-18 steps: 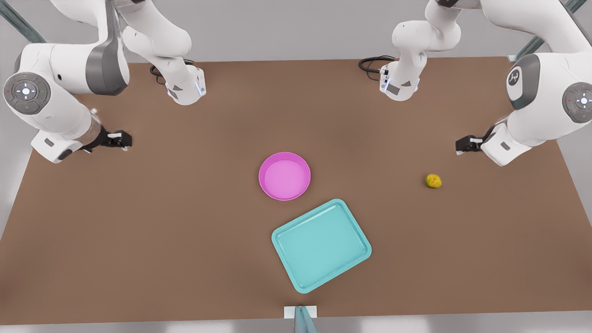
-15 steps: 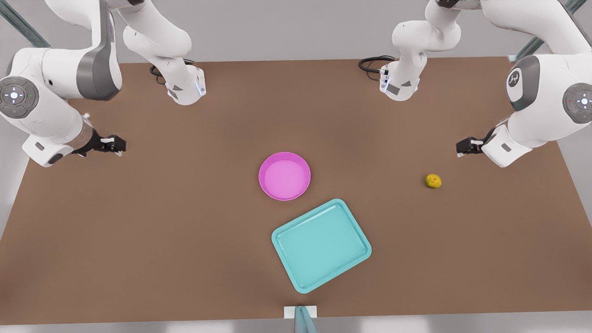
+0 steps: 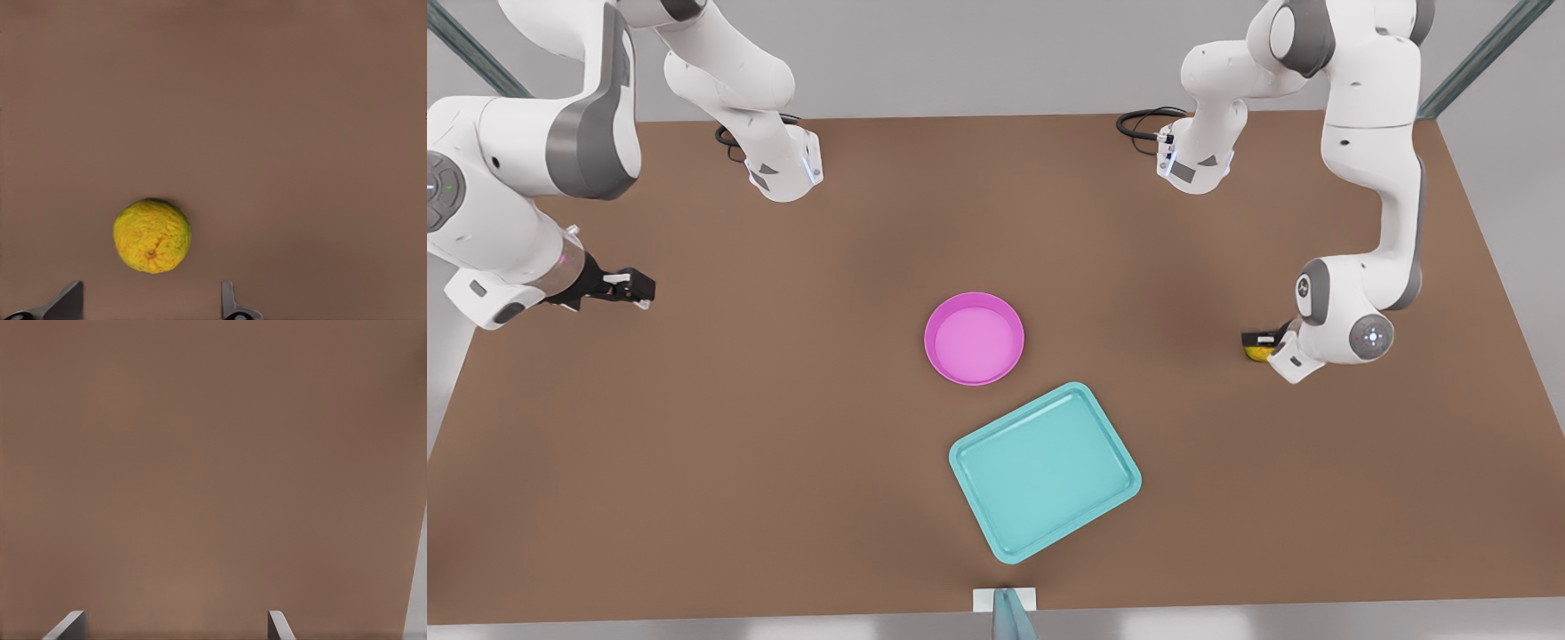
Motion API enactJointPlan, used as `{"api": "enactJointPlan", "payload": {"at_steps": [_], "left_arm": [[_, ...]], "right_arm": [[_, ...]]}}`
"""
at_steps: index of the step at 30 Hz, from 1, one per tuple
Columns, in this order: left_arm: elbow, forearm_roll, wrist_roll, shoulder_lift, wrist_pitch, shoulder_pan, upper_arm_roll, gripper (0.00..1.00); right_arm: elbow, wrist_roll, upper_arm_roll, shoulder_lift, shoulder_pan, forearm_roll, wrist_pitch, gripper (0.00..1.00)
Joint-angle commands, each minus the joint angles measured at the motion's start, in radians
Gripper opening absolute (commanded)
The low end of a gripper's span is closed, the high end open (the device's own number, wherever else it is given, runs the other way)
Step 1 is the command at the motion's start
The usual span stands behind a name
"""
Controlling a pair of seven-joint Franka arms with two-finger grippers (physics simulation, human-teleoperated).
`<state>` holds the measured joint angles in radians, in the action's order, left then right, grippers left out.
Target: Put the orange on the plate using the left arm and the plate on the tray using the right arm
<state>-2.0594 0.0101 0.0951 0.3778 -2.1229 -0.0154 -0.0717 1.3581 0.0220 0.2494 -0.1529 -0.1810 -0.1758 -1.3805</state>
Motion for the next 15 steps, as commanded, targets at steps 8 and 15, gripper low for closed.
{"api": "enactJointPlan", "payload": {"at_steps": [8,15], "left_arm": [[-0.068,0.004,0.107,0.027,-0.218,0.002,-0.007,1.00],[-0.068,0.004,0.094,0.046,-0.218,-0.003,-0.019,1.00]], "right_arm": [[-0.001,-0.001,0.001,0.001,-0.002,0.001,0.008,1.00],[-0.001,-0.001,0.001,-0.001,-0.002,0.001,0.008,1.00]]}}
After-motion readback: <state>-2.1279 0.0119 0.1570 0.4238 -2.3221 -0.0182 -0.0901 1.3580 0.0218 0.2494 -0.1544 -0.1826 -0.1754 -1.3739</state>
